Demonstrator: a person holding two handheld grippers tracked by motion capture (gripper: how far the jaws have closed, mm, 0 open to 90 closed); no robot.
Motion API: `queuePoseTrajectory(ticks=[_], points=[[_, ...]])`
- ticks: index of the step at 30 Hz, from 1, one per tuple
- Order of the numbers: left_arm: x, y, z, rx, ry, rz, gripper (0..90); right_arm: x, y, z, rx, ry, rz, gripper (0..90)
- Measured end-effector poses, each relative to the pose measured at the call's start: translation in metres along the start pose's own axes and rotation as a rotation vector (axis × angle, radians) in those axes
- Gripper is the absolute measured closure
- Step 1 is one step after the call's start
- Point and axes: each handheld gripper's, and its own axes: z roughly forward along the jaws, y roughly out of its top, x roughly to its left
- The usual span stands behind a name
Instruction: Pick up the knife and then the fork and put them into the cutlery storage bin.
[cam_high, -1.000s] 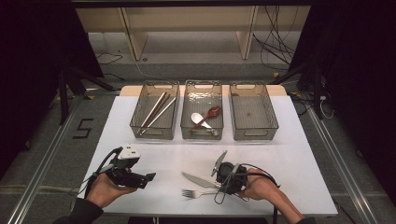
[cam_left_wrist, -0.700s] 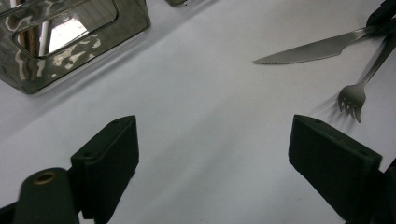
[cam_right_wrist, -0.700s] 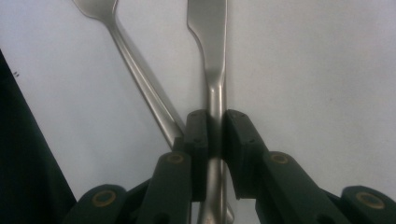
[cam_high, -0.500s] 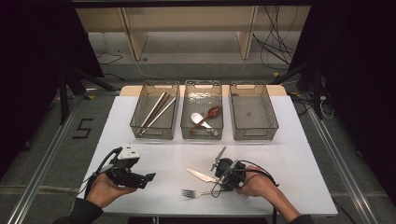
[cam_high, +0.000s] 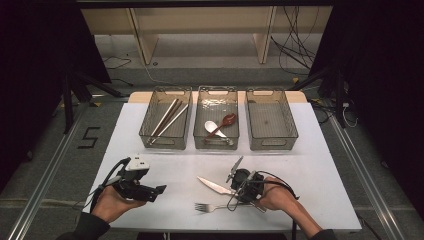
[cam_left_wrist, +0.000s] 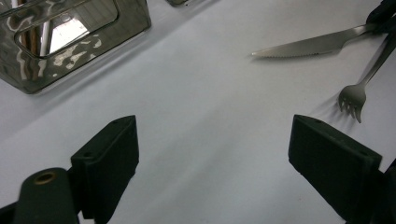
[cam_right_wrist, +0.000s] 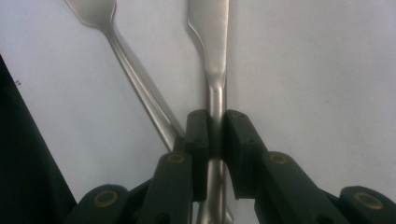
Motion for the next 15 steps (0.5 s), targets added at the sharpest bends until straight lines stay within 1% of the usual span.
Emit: queuePoseTrajectory(ticks=[4,5,6,7,10,11,14,15], points=[[0.001,0.000,0.000,0.000,0.004,0.002,15.7,-0.002,-0.001,-0.008,-0.037,-0.001,0.012,80.6],[0.001,0.000,0.000,0.000,0.004,0.002,15.8,-0.003,-0.001,-0.010,-0.045,-0.004,0.024,80.6],[0.001,0.000,-0.001,0.000,0.004,-0.001,15.7,-0.005,-0.002,-0.012,-0.050,-0.007,0.007,80.6],[0.001,0.000,-0.001,-0.001,0.005,-0.001,15.7,-0.005,-0.002,-0.015,-0.058,-0.003,0.030,80.6],[0.001,0.000,-0.001,-0.006,0.005,-0.006,15.7,-0.009,-0.005,-0.023,-0.094,-0.003,0.044,80.6],[0.001,0.000,-0.001,-0.004,0.004,-0.007,15.7,-0.010,-0.005,-0.026,-0.096,-0.002,0.058,80.6],[0.002,0.000,-0.001,-0.011,0.003,-0.008,15.7,-0.017,-0.008,-0.034,-0.126,-0.006,0.075,80.6],[0.002,0.000,-0.001,-0.017,0.003,-0.013,15.7,-0.018,-0.009,-0.037,-0.133,-0.010,0.087,80.6]])
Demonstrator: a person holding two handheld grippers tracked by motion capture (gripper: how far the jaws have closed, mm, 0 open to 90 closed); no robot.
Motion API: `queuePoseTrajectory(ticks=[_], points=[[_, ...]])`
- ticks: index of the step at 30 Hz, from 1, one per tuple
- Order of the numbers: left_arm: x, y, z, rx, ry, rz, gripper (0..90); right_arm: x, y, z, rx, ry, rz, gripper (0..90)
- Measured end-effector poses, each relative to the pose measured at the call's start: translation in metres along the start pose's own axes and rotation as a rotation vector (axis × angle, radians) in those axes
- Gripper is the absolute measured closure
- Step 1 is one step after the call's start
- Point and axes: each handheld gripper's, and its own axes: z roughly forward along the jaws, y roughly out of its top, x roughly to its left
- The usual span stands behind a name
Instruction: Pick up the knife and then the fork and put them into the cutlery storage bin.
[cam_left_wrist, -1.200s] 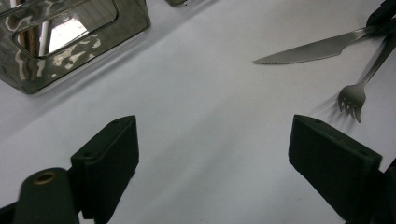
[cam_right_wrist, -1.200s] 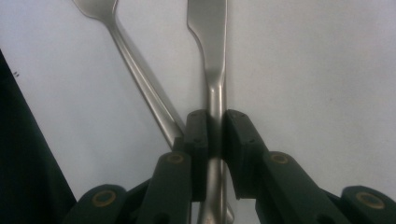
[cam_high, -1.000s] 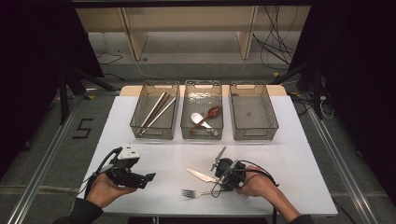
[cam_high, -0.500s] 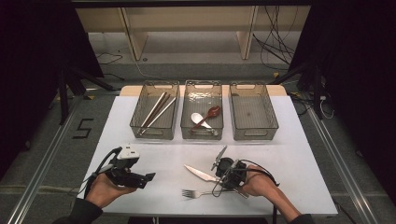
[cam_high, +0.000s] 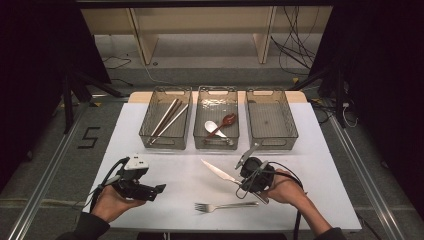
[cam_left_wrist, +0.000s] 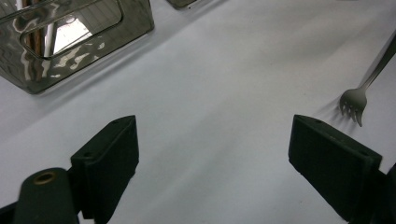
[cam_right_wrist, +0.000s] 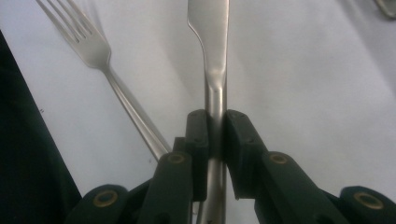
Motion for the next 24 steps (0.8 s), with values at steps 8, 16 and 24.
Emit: queuePoseTrajectory(ticks=[8,16,24], points=[[0.002,0.000,0.000,-0.009,-0.007,-0.017,15.7,-0.025,-0.004,-0.030,-0.069,-0.052,0.065,80.6],[0.004,0.000,-0.002,-0.024,-0.010,-0.028,15.6,-0.050,-0.003,-0.043,-0.104,-0.090,0.123,80.5],[0.003,0.001,-0.002,-0.031,-0.019,-0.037,15.6,-0.077,0.002,-0.054,-0.116,-0.129,0.188,80.5]])
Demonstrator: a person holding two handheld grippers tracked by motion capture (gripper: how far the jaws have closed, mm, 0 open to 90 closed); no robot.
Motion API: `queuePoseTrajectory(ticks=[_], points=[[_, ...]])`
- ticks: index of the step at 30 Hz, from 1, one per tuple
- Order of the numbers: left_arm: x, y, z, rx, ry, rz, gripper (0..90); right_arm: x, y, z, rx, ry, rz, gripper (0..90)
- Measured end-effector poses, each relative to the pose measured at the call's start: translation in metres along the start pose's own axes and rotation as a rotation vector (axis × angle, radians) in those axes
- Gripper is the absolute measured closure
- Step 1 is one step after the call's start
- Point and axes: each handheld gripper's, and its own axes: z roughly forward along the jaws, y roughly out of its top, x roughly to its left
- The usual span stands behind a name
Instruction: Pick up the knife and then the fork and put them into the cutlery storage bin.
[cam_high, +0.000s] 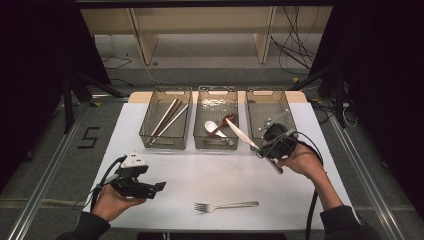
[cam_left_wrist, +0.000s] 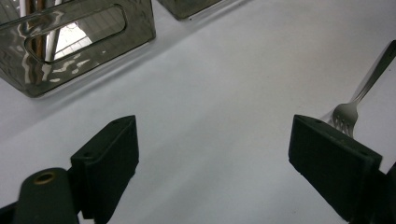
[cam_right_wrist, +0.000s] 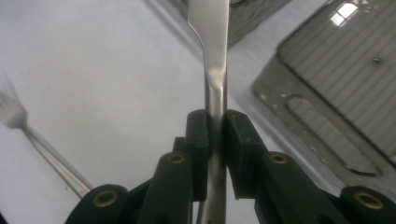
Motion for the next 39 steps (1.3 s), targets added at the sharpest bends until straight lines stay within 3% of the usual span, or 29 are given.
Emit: queuePoseTrajectory(ticks=[21,39], points=[[0.000,0.000,0.001,0.006,-0.001,0.001,15.7,-0.070,0.035,-0.004,0.011,-0.093,0.184,80.5],[-0.002,0.001,0.003,0.010,-0.001,0.009,15.7,-0.102,0.058,0.005,0.048,-0.142,0.285,80.4]])
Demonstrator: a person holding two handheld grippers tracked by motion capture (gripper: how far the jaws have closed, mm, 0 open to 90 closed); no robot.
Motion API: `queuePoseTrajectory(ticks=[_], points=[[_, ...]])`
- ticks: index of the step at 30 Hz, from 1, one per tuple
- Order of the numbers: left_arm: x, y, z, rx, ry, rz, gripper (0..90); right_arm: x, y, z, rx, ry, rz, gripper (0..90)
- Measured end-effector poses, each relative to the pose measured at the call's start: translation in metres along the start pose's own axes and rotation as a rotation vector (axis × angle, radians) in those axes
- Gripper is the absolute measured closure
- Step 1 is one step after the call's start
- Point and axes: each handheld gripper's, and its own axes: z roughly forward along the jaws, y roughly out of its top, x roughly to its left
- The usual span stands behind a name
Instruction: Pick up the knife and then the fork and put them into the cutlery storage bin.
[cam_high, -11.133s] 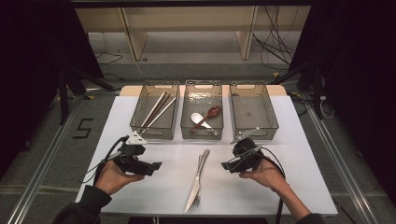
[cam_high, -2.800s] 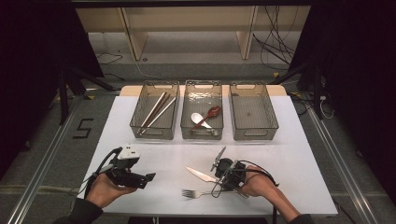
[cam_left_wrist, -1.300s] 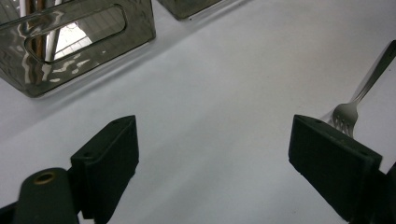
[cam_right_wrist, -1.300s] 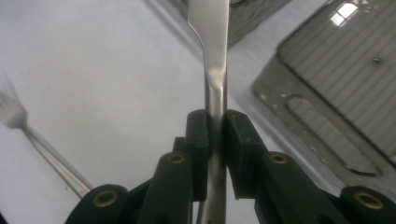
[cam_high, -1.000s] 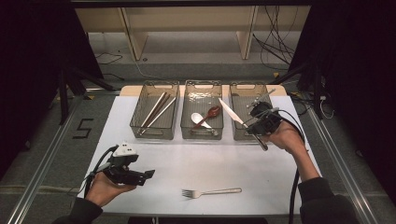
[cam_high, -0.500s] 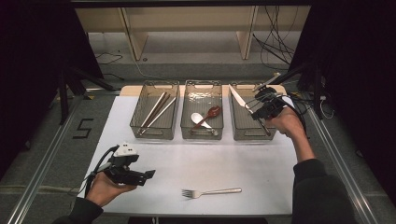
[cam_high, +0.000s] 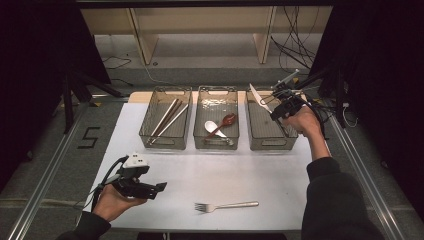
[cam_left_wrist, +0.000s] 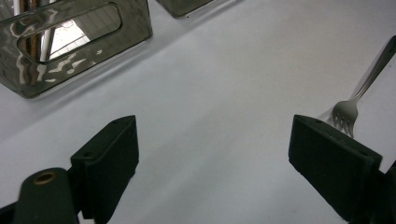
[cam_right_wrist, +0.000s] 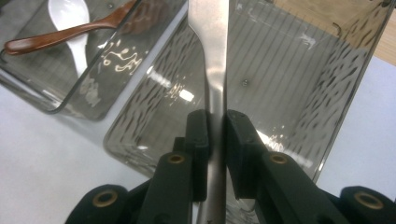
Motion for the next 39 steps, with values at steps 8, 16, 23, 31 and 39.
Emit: queuePoseTrajectory(ticks=[8,16,23,31,39], points=[[0.000,0.000,0.000,0.001,-0.004,0.002,15.7,-0.006,0.009,0.008,0.010,-0.021,0.017,80.4],[0.000,0.000,-0.001,0.000,-0.007,0.002,15.7,-0.008,0.012,0.018,0.031,-0.032,0.025,80.3],[0.000,0.000,-0.001,0.001,-0.007,0.004,15.7,-0.006,0.015,0.024,0.039,-0.045,0.025,80.3],[0.000,-0.001,-0.002,-0.003,-0.011,0.001,15.7,-0.009,0.018,0.034,0.042,-0.076,0.057,73.7],[0.001,-0.001,-0.002,-0.002,-0.007,0.001,15.7,0.004,0.018,0.024,-0.009,-0.039,0.007,57.4]])
